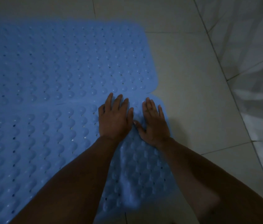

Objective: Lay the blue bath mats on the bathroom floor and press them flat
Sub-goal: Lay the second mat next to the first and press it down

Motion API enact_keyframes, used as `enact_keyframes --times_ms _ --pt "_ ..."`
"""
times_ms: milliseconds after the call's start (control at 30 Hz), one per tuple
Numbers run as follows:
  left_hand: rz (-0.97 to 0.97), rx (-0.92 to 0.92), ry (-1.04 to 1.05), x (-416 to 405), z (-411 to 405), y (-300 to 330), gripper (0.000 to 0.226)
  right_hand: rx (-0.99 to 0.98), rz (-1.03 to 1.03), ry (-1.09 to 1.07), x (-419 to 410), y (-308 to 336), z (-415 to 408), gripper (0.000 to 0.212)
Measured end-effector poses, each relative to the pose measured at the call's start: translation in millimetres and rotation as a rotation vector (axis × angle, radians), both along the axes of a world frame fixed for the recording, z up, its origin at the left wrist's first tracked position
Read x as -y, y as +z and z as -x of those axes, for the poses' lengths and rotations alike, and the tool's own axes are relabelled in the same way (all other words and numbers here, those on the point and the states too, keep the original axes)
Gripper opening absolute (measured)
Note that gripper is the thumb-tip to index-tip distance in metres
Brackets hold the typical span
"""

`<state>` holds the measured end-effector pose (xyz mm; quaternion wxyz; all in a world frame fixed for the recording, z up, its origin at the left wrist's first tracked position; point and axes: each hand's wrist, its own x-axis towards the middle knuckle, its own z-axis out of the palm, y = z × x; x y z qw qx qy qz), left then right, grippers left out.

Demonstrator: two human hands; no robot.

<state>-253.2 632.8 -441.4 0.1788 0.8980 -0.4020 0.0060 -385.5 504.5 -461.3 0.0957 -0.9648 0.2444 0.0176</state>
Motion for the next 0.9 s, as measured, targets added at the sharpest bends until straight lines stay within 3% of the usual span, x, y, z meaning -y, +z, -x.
enact_keyframes --times_ms 267,333,433,533,600,700,900 --pt "0.021 -0.032 0.079 1 8 28 0.051 -0.340 -0.328 -0.067 16 50 -20 0.077" --pt "0.021 -0.030 0.080 0 11 39 0.052 -0.305 -0.405 -0.104 23 70 -30 0.067" --pt "-0.026 -0.080 0.064 0 17 51 0.062 -0.179 -0.342 -0.088 39 89 -38 0.044" --pt "-0.179 -0.221 -0.002 -4 29 43 0.065 0.090 -0.322 -0.130 44 89 -39 0.045" --pt "-0.266 -0.265 -0.073 -6 39 26 0.065 0.139 -0.301 -0.125 44 81 -39 0.043" --pt "-0.345 -0.199 -0.181 -3 60 -2 0.077 0.185 -0.274 -0.147 48 66 -41 0.046" --pt "-0.279 -0.120 -0.143 6 73 -17 0.094 0.264 -0.113 -0.072 53 36 -47 0.040"
